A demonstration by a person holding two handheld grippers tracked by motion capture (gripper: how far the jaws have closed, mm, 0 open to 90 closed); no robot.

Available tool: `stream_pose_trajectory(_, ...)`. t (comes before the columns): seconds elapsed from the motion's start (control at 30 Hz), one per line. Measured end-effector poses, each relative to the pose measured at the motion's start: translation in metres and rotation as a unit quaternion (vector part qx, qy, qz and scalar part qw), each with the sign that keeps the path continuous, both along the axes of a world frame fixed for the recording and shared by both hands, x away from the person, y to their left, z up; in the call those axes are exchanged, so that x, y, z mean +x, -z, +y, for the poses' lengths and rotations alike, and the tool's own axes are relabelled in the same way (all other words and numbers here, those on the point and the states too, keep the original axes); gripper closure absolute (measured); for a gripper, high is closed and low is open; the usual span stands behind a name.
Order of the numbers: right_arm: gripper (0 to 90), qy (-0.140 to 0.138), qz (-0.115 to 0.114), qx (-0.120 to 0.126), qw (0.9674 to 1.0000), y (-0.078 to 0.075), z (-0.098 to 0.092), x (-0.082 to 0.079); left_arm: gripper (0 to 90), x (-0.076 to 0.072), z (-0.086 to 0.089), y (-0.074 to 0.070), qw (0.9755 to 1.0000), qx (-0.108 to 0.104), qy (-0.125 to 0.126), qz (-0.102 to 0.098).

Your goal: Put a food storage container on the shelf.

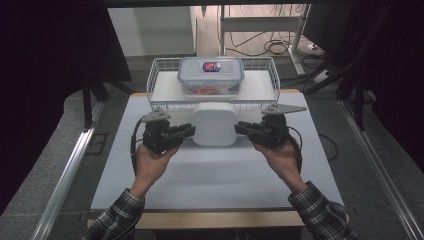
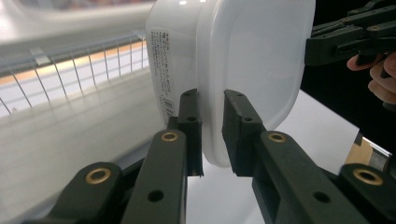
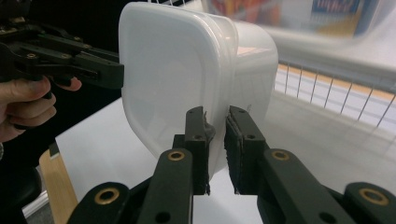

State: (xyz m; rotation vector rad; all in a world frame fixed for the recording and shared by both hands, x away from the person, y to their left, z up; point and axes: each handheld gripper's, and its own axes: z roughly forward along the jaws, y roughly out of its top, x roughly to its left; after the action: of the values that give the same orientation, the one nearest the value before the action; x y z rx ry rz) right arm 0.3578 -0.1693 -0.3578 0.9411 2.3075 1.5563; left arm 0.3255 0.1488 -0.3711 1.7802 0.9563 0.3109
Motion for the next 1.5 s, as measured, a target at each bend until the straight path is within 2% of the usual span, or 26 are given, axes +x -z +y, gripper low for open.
stream_pose_trajectory(0.07, 79.3, -0.002, -0.002, 0.007, 1.0, -0.01, 0.001, 0.005, 78.5, 0.003, 0.001, -0.009, 1.0, -0.002, -0.004, -0.003)
stream_pose_trajectory(0.1, 79.3, -0.002, -0.002, 0.007, 1.0, -0.01, 0.001, 0.005, 78.5, 0.003, 0.001, -0.009, 1.0, -0.002, -0.004, -0.003)
stream_pose_trajectory(0.2, 79.4, -0.003, -0.01, 0.012, 0.9999, -0.023, 0.003, 0.01, 78.4, 0.006, 0.002, -0.019, 0.9999, -0.003, -0.009, -0.008)
stream_pose_trajectory(0.23, 79.4, -0.003, -0.01, 0.012, 0.9999, -0.023, 0.003, 0.01, 78.4, 0.007, 0.003, -0.022, 0.9999, -0.003, -0.01, -0.01)
stream_pose_trajectory(0.27, 79.4, -0.003, -0.014, 0.013, 0.9998, -0.03, 0.005, 0.013, 78.5, 0.009, 0.003, -0.029, 0.9998, -0.001, -0.013, -0.015)
stream_pose_trajectory(0.4, 79.3, -0.004, -0.018, 0.016, 0.9997, -0.039, 0.006, 0.018, 78.4, 0.013, 0.005, -0.04, 0.9997, 0.002, -0.016, -0.021)
stream_pose_trajectory(0.47, 79.3, -0.003, -0.019, 0.02, 0.9996, -0.048, 0.008, 0.023, 78.4, 0.018, 0.006, -0.05, 0.9995, 0.003, -0.018, -0.024)
stream_pose_trajectory(0.77, 79.3, 0.001, -0.032, 0.025, 0.9992, -0.075, 0.013, 0.037, 78.3, 0.034, 0.011, -0.076, 0.9992, -0.006, -0.023, -0.034)
stream_pose_trajectory(0.8, 79.3, 0.003, -0.034, 0.028, 0.999, -0.083, 0.015, 0.042, 78.3, 0.037, 0.012, -0.08, 0.9991, -0.006, -0.023, -0.034)
stream_pose_trajectory(0.83, 79.3, 0.004, -0.035, 0.028, 0.999, -0.086, 0.015, 0.044, 78.2, 0.041, 0.013, -0.086, 0.999, -0.008, -0.024, -0.036)
stream_pose_trajectory(0.87, 79.3, 0.004, -0.035, 0.028, 0.999, -0.086, 0.015, 0.044, 78.2, 0.041, 0.013, -0.086, 0.999, -0.008, -0.024, -0.036)
stream_pose_trajectory(0.9, 79.3, 0.005, -0.036, 0.03, 0.9989, -0.092, 0.017, 0.047, 78.2, 0.045, 0.014, -0.091, 0.999, -0.011, -0.024, -0.036)
stream_pose_trajectory(1.13, 79.1, 0.014, -0.039, 0.034, 0.9986, -0.11, 0.02, 0.062, 78.2, 0.061, 0.016, -0.106, 0.9988, -0.019, -0.029, -0.034)
stream_pose_trajectory(1.3, 78.8, 0.019, -0.037, 0.034, 0.9986, -0.116, 0.021, 0.071, 78.1, 0.07, 0.016, -0.113, 0.9987, -0.021, -0.031, -0.033)
stream_pose_trajectory(1.33, 78.7, 0.021, -0.033, 0.04, 0.9984, -0.118, 0.021, 0.076, 78.0, 0.074, 0.016, -0.115, 0.9987, -0.023, -0.034, -0.031)
stream_pose_trajectory(1.5, 78.1, 0.028, -0.028, 0.037, 0.9985, -0.118, 0.023, 0.084, 77.6, 0.082, 0.015, -0.116, 0.9987, -0.02, -0.039, -0.024)
